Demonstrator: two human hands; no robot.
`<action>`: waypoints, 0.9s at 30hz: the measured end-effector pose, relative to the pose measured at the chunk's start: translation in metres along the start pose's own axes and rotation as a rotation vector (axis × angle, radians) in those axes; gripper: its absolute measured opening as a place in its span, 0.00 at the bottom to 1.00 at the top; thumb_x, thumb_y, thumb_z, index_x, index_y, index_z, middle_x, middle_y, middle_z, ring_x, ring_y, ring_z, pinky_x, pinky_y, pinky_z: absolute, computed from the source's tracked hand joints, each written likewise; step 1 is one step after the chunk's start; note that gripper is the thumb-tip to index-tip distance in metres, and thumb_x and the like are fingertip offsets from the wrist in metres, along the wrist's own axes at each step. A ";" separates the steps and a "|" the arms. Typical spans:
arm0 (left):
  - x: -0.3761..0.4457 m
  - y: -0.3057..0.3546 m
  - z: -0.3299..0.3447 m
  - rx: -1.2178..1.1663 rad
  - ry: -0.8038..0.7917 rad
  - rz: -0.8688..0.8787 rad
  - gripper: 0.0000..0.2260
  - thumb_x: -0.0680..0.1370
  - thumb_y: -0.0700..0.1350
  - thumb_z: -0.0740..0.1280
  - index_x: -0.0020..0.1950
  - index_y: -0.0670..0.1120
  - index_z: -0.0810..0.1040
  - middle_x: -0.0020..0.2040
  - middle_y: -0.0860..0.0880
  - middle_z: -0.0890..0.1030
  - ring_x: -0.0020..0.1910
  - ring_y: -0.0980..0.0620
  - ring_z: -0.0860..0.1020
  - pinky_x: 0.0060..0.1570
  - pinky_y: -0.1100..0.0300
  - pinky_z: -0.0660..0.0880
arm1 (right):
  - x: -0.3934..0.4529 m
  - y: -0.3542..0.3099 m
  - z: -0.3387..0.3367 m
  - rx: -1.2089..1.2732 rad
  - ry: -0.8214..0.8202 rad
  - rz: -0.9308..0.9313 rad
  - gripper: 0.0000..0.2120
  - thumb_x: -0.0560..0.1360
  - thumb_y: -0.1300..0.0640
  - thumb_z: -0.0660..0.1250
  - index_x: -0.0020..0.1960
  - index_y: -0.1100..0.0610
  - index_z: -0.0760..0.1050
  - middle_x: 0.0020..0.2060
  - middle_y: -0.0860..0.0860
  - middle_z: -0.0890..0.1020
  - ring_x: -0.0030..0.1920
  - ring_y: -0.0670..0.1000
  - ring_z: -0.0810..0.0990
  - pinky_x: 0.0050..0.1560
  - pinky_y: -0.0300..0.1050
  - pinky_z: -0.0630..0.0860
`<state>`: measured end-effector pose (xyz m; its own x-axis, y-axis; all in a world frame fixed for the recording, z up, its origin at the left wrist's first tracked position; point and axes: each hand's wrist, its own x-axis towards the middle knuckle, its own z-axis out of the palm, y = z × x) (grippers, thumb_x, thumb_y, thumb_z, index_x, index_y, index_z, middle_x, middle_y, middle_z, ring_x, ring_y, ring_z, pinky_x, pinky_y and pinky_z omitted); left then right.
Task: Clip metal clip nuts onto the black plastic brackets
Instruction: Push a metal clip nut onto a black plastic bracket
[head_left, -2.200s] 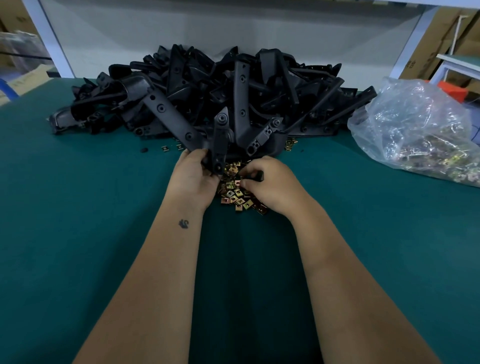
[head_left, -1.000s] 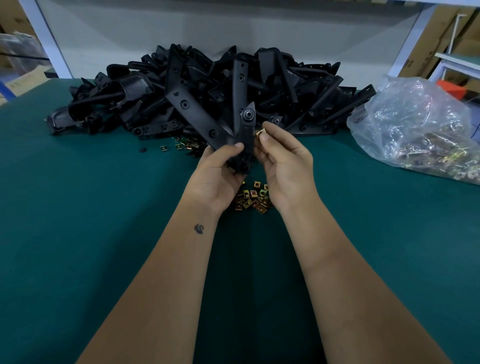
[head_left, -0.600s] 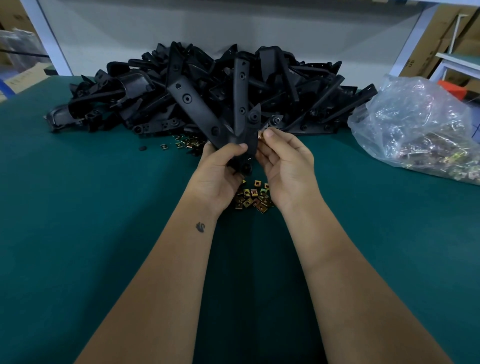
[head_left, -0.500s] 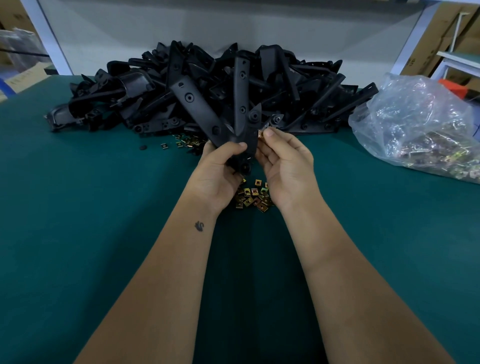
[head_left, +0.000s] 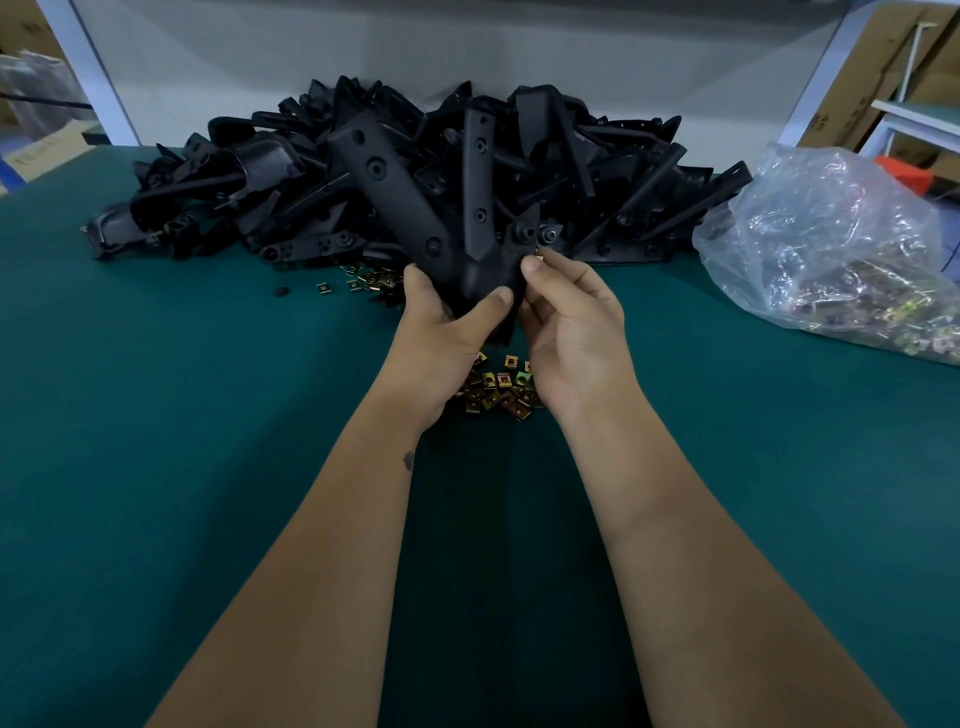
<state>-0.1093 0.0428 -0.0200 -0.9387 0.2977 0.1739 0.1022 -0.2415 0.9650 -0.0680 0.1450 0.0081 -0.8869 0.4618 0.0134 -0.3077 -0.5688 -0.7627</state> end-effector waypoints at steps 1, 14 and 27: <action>0.000 -0.001 -0.001 0.030 -0.006 0.016 0.19 0.72 0.49 0.73 0.57 0.51 0.67 0.58 0.57 0.80 0.57 0.64 0.79 0.58 0.63 0.76 | -0.001 0.001 0.000 -0.021 -0.002 -0.001 0.11 0.73 0.71 0.69 0.39 0.56 0.77 0.36 0.49 0.82 0.39 0.46 0.81 0.50 0.43 0.77; -0.003 0.003 0.002 0.176 0.016 0.056 0.22 0.71 0.50 0.75 0.58 0.50 0.67 0.57 0.53 0.81 0.57 0.58 0.80 0.60 0.54 0.78 | -0.003 0.013 0.007 -0.521 0.102 -0.243 0.13 0.74 0.58 0.74 0.33 0.54 0.74 0.24 0.39 0.74 0.30 0.38 0.72 0.34 0.31 0.70; -0.002 0.008 0.002 0.030 0.146 0.046 0.22 0.72 0.46 0.74 0.60 0.48 0.66 0.59 0.51 0.80 0.59 0.56 0.80 0.63 0.54 0.76 | -0.001 -0.003 -0.003 -0.950 -0.018 -0.304 0.17 0.80 0.48 0.63 0.36 0.54 0.76 0.30 0.44 0.79 0.34 0.41 0.75 0.36 0.38 0.70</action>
<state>-0.1058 0.0417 -0.0126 -0.9705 0.1493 0.1895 0.1537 -0.2231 0.9626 -0.0654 0.1484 0.0089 -0.8237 0.4827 0.2976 -0.1258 0.3562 -0.9259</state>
